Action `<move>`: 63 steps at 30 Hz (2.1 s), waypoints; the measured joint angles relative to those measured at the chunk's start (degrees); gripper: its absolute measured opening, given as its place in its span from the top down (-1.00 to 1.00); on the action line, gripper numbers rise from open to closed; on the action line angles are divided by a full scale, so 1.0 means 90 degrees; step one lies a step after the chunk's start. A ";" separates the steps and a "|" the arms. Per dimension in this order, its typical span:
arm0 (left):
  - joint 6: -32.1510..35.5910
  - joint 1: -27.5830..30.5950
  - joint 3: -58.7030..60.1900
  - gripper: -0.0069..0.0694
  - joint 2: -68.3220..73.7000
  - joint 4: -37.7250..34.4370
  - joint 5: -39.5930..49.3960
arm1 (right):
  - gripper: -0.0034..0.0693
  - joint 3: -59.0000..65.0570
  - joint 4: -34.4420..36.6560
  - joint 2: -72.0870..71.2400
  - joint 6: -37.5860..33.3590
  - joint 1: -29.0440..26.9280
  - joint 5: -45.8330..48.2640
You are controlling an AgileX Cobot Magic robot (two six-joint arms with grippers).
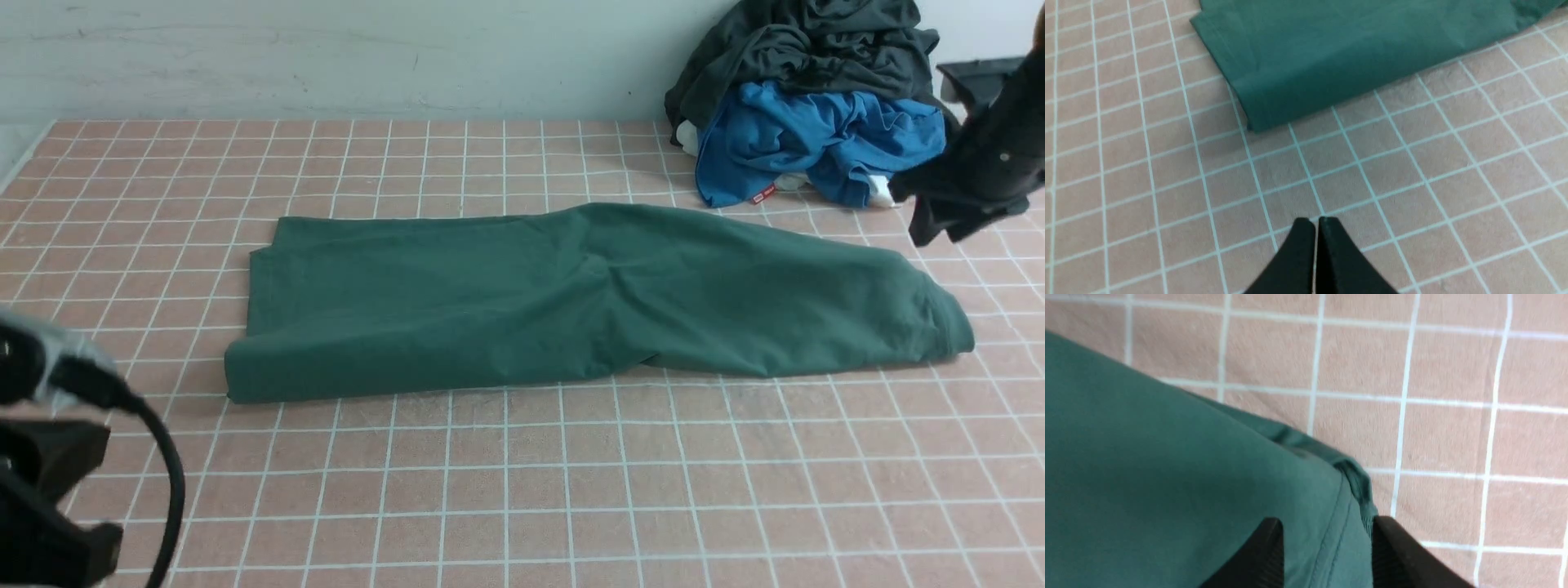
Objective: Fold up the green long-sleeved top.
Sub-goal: Use the right arm to clamp the right edge of the fabric, then use the right arm to drag the right edge of the fabric to the left and folds it over the left edge
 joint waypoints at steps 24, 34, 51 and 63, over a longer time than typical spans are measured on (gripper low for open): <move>0.0003 0.0000 0.0491 0.83 -0.0103 -0.0158 -0.0746 | 0.83 0.0481 -0.0481 0.0226 0.0057 -0.0028 -0.0039; 0.0003 0.0000 0.0491 0.83 -0.0103 -0.0158 -0.0678 | 0.83 0.0264 -0.1256 -0.1771 0.0805 -0.0092 0.0070; 0.0003 0.0000 0.0491 0.83 -0.0103 -0.0158 -0.0972 | 0.83 0.0251 0.2009 -0.1328 0.0263 0.3658 -0.1299; 0.0003 0.0000 0.0491 0.83 -0.0103 -0.0158 -0.0979 | 0.62 0.0241 0.2654 -0.0192 -0.0102 0.4666 -0.3223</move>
